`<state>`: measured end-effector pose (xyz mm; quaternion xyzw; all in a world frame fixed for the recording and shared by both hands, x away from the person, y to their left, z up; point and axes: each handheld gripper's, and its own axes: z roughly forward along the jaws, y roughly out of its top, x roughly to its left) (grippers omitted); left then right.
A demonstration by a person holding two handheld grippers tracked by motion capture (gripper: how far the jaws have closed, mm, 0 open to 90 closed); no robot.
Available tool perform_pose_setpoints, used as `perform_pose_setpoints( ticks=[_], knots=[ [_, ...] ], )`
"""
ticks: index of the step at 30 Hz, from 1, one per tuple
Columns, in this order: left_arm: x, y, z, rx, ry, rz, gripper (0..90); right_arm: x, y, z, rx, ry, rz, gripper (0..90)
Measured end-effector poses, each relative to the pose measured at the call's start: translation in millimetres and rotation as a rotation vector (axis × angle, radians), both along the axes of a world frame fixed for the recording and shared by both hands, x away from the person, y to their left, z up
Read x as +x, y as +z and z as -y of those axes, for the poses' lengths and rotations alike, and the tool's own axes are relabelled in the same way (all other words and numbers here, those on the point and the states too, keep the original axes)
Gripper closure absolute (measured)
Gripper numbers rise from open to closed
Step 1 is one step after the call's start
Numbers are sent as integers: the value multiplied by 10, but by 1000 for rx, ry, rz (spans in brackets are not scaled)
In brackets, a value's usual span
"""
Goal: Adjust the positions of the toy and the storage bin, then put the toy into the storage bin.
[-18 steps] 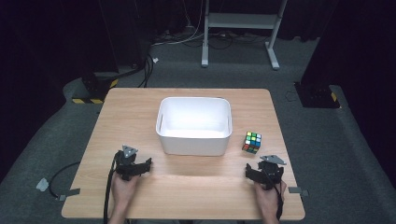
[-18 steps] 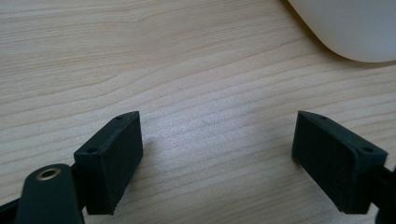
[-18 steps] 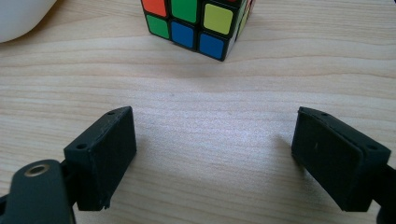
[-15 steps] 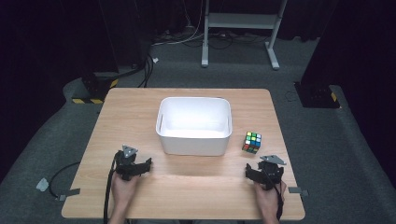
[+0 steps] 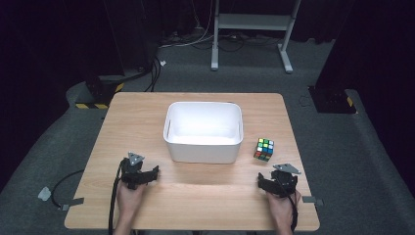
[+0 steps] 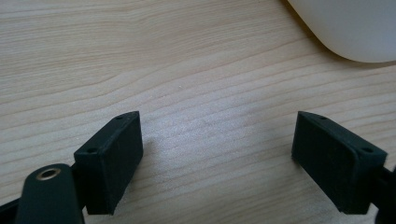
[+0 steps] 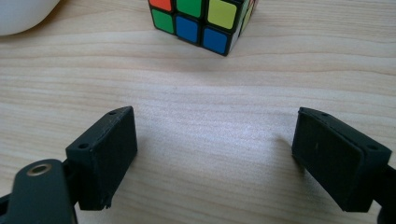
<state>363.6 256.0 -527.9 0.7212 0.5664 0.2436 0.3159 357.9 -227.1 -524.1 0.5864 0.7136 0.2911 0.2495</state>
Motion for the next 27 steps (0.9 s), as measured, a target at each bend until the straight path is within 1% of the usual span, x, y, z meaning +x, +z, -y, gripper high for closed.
perform_pose_setpoints(
  ticks=[4,6,7,11,13,16,20,27],
  knots=[
    [0,0,-1,1,-1,-1,166,-46,-2,22,-1,26,7,151],
    [0,1,-1,1,-1,-1,166,-62,-1,21,5,25,5,152],
    [0,1,-1,1,-1,-1,166,-84,-2,17,-1,37,8,154],
    [0,1,-1,1,-1,-1,166,-110,1,9,1,40,13,156],
    [0,0,0,0,-1,0,165,-138,3,-6,11,41,14,156],
    [-1,0,-1,0,-1,1,165,-157,13,-38,6,55,15,156],
    [-1,0,-2,-1,-2,1,166,-174,46,-73,18,67,26,156],
    [-2,0,-7,-5,-4,2,166,-207,100,-135,9,87,45,156]
  ],
)
